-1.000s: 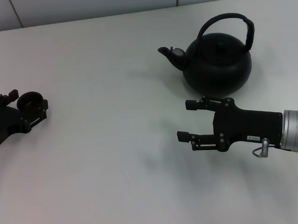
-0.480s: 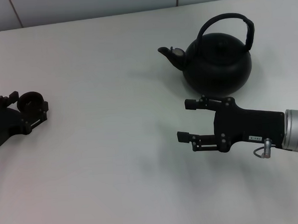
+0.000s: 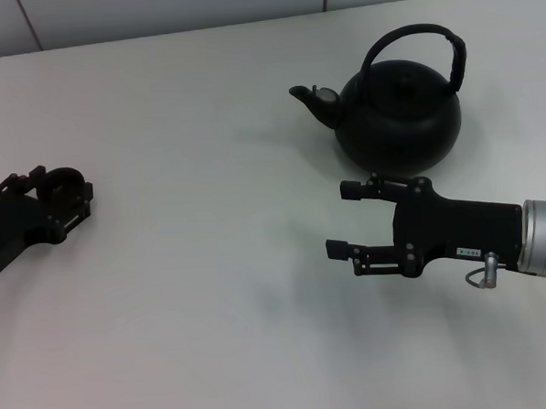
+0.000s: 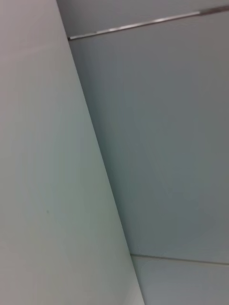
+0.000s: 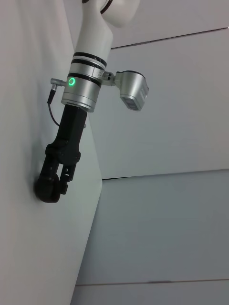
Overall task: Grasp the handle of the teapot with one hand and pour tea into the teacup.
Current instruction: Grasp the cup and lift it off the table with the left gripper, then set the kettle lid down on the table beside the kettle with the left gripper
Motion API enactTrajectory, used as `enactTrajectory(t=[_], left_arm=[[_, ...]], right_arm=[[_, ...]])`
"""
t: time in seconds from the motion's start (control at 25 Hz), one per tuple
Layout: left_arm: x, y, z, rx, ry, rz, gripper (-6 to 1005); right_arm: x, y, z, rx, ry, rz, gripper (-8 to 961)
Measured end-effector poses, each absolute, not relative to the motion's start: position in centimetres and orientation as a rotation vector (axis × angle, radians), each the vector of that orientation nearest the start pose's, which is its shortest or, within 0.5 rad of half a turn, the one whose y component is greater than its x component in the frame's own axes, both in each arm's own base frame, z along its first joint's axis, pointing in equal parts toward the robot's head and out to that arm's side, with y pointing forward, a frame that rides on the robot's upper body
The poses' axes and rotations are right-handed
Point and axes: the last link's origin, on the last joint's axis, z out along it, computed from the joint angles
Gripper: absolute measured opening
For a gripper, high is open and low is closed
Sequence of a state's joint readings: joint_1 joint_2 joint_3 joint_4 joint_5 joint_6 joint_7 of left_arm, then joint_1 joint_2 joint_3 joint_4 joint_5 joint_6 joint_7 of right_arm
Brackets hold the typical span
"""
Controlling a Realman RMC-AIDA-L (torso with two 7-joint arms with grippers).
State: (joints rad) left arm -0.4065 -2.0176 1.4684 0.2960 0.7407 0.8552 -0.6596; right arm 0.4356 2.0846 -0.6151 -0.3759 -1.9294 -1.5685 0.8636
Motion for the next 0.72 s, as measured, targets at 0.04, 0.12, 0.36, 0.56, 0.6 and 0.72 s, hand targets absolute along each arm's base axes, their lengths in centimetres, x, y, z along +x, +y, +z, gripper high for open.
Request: enactTrajectory(t=[0.04,0.12,0.36,0.56,0.6,0.72], left_arm=[[-34.2,33.6,-3.6,-2.155,-0.596,-0.43,702],[-33.8,33.7,-3.8,-2.162,-0.585,-0.446,696],[-31.0,33.5,-5.7,-2.251,-0.527,-0.517,687],[-27.0,34.1,-8.9,-2.424,-0.397,-0.53,691],[-26.4,34.2,-9.3,-2.447,-0.374,-0.525,693],[-26.0,34.4,-9.6,-2.464,-0.355,-0.519,700]], right_arm=[[29.4,27.7,-3.7,-2.636,0.372,0.83,819],[29.4,27.7,-3.7,-2.636,0.372,0.83,817],[29.4,27.7,-3.7,-2.639,0.382,0.833,812],[29.3,27.7,-3.7,-2.641,0.381,0.834,808],[29.3,27.7,-3.7,-2.641,0.381,0.834,807],[29.3,27.8,-3.7,-2.642,0.38,0.836,805]])
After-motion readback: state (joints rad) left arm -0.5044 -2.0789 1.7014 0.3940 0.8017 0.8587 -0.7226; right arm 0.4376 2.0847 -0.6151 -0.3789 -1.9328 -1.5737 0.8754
